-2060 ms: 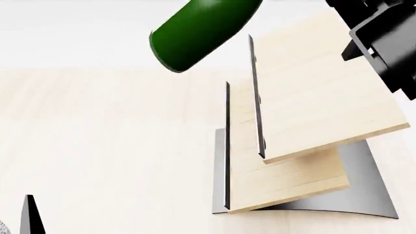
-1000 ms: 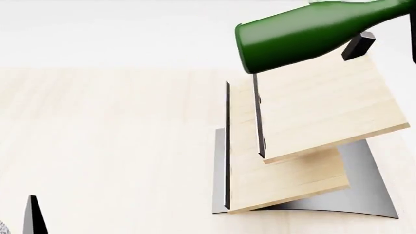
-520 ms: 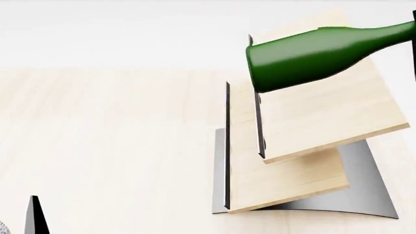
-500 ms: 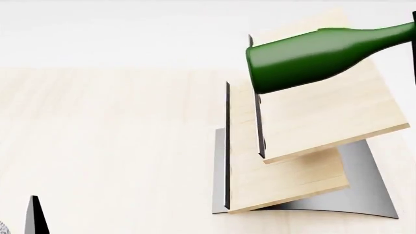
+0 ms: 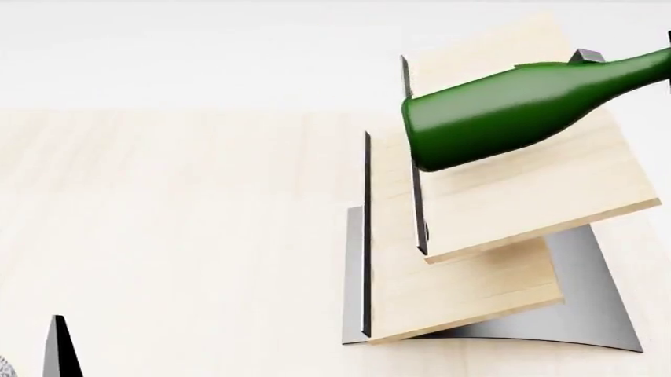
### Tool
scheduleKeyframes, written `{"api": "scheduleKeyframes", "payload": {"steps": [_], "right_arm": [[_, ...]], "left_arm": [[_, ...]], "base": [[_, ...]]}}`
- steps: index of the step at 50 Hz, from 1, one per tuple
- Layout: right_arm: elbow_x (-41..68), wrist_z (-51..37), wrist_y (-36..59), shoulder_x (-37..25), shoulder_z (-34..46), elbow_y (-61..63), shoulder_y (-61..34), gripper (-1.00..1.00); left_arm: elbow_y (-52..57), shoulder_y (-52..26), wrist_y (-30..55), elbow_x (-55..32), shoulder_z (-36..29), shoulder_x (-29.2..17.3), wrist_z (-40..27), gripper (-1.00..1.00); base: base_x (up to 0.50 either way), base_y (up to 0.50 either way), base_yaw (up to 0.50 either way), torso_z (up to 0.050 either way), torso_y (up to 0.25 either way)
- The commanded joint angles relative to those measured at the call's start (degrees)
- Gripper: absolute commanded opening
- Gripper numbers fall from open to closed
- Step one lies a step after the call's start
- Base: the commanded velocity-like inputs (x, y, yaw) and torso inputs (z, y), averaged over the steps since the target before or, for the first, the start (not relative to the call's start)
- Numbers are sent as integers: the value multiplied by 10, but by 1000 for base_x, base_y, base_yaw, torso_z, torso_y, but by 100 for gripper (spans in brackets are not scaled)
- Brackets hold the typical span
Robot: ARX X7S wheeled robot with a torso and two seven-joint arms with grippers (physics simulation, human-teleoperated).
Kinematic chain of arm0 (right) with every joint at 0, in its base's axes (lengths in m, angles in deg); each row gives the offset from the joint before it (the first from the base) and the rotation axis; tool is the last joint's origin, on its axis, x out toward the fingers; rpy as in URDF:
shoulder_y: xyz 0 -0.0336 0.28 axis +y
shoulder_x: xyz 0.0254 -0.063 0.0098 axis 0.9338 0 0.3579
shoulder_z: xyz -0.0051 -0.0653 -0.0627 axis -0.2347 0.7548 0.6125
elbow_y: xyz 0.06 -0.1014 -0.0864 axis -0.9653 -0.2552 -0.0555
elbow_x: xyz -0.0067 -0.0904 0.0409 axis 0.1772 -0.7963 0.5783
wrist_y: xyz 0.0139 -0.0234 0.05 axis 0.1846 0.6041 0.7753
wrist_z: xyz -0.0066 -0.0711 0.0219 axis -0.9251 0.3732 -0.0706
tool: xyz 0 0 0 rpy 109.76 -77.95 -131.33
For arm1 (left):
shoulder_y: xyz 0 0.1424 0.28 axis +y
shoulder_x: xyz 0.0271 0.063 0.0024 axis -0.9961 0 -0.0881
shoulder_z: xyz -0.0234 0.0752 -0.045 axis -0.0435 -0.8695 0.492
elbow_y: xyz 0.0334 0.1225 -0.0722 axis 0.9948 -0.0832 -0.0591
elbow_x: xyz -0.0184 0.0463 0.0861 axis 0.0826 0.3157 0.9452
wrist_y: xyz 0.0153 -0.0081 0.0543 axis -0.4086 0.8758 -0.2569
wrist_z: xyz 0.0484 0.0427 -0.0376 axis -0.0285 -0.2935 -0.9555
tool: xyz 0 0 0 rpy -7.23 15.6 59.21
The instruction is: Put the wine bottle on the wine rack.
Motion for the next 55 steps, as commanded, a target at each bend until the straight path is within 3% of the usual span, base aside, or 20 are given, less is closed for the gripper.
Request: {"api": "scheduleKeyframes", "payload": {"steps": [1, 55], "right_arm": [[-2, 11, -5, -11, -31, 29, 4, -100], [-9, 37, -11, -10, -32, 38, 54, -100]], "left_arm": [[0, 0, 0, 0, -1, -1, -1, 100], [-4, -4, 1, 0, -9, -4, -5, 100]], "base": [[0, 0, 0, 0, 0], [0, 0, 0, 0, 1]]}}
